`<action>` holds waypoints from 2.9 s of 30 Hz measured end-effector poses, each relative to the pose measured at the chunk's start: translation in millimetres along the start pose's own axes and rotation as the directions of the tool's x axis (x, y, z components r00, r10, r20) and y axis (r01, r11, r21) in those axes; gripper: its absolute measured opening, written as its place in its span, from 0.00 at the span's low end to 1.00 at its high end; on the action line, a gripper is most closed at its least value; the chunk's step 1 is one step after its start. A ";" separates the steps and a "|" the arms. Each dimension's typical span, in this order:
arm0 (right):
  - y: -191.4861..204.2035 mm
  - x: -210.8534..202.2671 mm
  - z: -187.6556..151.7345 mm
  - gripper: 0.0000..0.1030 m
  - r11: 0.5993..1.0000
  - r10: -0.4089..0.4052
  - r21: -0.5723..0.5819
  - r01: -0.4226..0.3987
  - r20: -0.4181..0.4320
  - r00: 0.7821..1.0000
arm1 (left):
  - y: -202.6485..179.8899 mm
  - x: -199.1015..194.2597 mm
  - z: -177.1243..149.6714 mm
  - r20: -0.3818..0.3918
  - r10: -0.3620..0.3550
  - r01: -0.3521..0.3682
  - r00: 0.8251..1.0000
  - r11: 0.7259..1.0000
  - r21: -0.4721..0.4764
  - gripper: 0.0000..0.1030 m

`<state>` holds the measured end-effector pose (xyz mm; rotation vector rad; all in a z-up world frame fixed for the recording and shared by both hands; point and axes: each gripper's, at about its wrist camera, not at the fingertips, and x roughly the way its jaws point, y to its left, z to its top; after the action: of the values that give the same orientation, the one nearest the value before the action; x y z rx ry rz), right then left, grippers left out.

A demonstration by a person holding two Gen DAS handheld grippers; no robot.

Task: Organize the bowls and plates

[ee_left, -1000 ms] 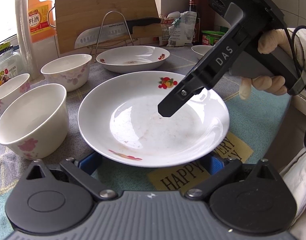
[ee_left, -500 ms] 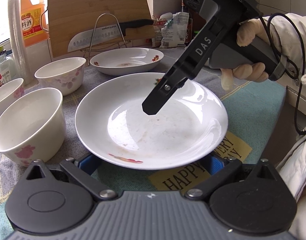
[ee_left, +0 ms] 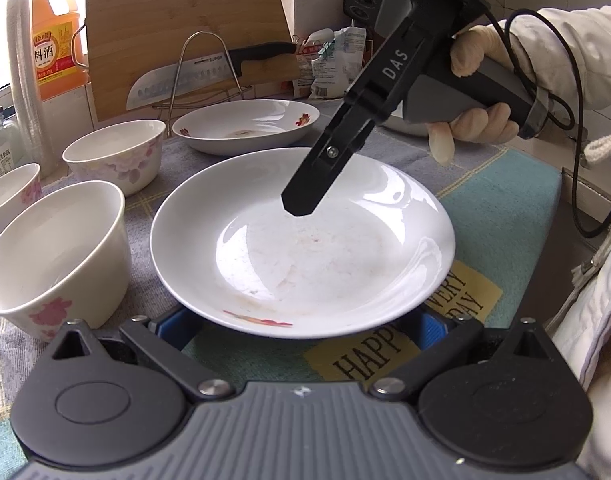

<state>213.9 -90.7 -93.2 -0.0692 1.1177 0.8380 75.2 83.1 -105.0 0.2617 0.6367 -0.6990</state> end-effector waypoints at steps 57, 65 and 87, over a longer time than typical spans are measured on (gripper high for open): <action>-12.9 -37.4 -15.5 1.00 0.992 0.095 0.083 -0.096 0.018 0.995 | -30.0 -1.4 25.8 -0.030 -0.010 0.012 1.000 0.997 0.073 0.99; -23.8 -56.0 -28.2 1.00 0.991 0.085 0.097 -0.090 0.051 0.995 | -42.5 5.3 37.9 -0.028 -0.027 0.029 0.999 0.996 0.084 0.99; -65.0 -103.3 -53.9 1.00 0.993 0.061 0.098 -0.069 0.082 0.995 | -79.6 41.7 81.0 -0.023 -0.045 0.047 0.999 0.994 0.099 0.99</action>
<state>195.4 -217.8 -57.2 0.0845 1.0907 0.8341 83.4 -32.1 -69.1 0.3477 0.6298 -0.7745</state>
